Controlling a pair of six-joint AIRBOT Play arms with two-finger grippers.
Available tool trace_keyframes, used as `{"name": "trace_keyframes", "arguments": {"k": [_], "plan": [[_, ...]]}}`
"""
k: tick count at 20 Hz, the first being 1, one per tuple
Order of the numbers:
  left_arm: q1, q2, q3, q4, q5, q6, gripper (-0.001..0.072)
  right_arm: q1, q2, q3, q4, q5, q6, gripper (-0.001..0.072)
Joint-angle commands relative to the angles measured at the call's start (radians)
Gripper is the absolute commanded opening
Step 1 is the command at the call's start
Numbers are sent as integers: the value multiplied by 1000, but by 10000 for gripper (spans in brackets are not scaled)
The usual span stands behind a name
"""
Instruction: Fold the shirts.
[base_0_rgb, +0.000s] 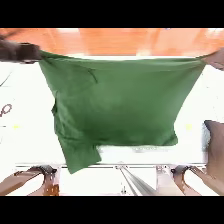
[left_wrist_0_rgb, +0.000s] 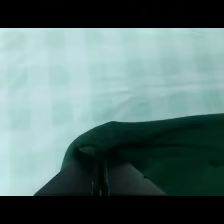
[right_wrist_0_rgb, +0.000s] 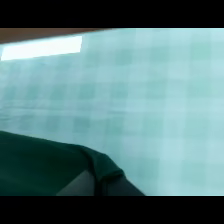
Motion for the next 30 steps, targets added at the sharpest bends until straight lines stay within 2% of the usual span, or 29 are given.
{"name": "trace_keyframes", "arguments": {"k": [1,4,8,16,21,24,27,30], "plan": [[-1,-272,68,-30,207,-38,18,47,-320,59,48,-168,-39,22],[0,-458,230,-30,270,-42,17,47,-541,232,64,-180,-19,22],[0,-642,395,-30,204,-159,17,56,-712,418,68,-152,26,22],[18,-700,408,-34,51,-168,18,56,-761,438,-29,-74,33,22],[17,-700,408,-47,-46,-158,18,53,-760,438,-35,-21,49,22],[17,-700,408,-57,-140,-153,18,53,-761,437,-48,58,50,22],[17,-700,399,-75,-303,-17,17,54,-776,435,-114,171,67,22],[18,-700,366,-76,-367,-3,17,54,-795,423,-134,237,68,22]]}}
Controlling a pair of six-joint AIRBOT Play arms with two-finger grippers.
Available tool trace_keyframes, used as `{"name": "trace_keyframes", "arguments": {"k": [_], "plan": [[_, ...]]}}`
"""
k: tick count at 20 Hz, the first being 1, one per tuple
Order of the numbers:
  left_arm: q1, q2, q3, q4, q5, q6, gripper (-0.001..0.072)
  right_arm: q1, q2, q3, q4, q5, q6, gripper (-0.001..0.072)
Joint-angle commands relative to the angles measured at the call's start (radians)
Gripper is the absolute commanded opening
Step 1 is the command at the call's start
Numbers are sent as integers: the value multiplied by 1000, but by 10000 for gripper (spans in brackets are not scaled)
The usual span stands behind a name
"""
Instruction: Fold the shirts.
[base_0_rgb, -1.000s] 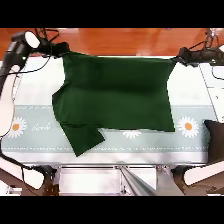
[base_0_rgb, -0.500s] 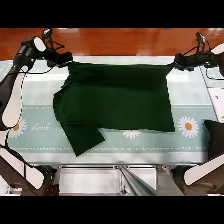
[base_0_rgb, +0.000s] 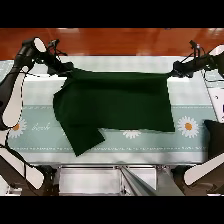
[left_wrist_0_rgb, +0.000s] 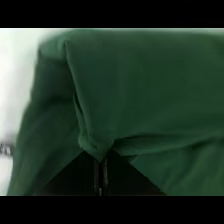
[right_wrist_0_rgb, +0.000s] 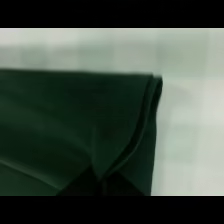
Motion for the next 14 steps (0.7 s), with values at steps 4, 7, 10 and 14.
{"name": "trace_keyframes", "arguments": {"k": [4,7,10,14], "plan": [[0,-1,-85,-38,-108,46,18,1,-14,-63,-29,84,10,22],[0,-1,-90,-38,-110,41,23,1,-14,-68,-28,61,18,135],[7,1,-85,-18,-193,51,502,-10,3,-67,-17,99,24,409],[75,102,-113,-18,-214,42,500,-121,101,-77,-22,224,40,409]]}}
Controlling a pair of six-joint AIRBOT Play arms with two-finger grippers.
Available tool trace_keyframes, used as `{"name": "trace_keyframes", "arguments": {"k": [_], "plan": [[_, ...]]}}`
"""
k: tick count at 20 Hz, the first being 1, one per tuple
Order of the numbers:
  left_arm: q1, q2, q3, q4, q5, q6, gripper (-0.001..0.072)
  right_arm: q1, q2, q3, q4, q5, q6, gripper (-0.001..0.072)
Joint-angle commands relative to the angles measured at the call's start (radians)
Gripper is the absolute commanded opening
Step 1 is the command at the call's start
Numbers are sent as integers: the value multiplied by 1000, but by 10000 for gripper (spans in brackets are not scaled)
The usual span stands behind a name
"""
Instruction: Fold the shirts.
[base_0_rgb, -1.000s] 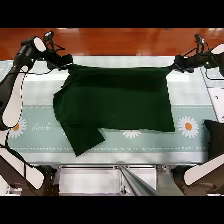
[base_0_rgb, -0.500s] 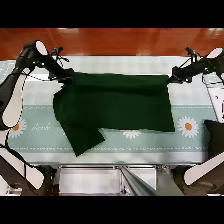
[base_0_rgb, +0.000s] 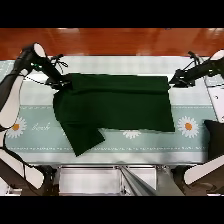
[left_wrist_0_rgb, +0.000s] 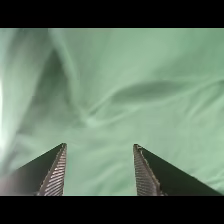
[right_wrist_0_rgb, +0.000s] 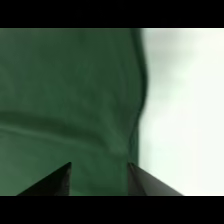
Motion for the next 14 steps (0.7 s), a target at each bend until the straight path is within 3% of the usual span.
{"name": "trace_keyframes", "arguments": {"k": [1,5,9,14], "plan": [[61,110,-65,-11,11,-12,500,-103,103,-59,5,79,13,409],[194,388,-490,-114,189,29,499,-248,373,-518,66,-113,-78,409],[405,648,-978,-380,292,185,499,-350,574,-914,251,-216,-230,409],[535,735,-1264,-403,288,186,499,-351,652,-1014,344,-207,-255,408]]}}
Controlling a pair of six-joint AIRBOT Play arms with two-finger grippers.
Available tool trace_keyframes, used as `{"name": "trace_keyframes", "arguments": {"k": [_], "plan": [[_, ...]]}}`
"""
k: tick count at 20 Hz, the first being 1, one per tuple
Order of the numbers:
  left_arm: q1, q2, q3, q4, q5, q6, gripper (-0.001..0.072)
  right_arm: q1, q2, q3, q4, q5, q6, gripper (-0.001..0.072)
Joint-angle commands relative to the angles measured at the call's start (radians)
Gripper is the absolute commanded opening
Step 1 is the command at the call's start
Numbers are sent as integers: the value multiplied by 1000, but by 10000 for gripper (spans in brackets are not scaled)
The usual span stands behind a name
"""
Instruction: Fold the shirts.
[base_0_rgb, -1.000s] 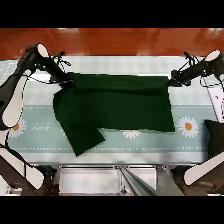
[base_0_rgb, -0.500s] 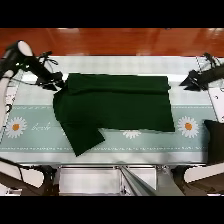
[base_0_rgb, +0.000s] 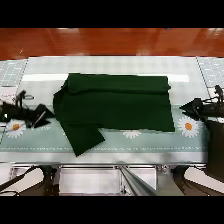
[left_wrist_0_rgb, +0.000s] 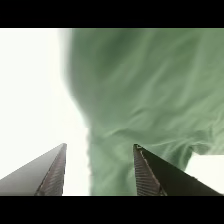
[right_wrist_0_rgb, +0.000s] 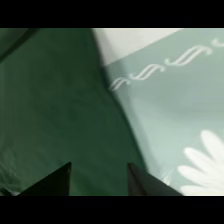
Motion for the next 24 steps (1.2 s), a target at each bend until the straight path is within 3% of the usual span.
{"name": "trace_keyframes", "arguments": {"k": [1,9,10,11,12,14,17,24], "plan": [[53,53,-185,-72,27,31,499,-15,58,-77,83,2,-36,408],[-245,-3,-201,-178,185,53,498,-15,59,-77,94,24,-40,408],[-281,-13,-194,-182,203,53,454,-15,59,-77,93,24,-42,408],[-311,-21,-183,-181,212,53,122,-16,59,-77,90,26,-44,408],[-325,-22,-166,-182,210,65,17,-23,59,-77,78,35,-47,408],[-325,-20,-129,-181,175,84,17,-55,59,-78,-26,46,-14,408],[-325,-18,-90,-179,151,83,17,-90,59,-110,-250,87,126,408],[-325,-18,-90,-179,158,83,18,51,-13,-172,-221,67,126,408]]}}
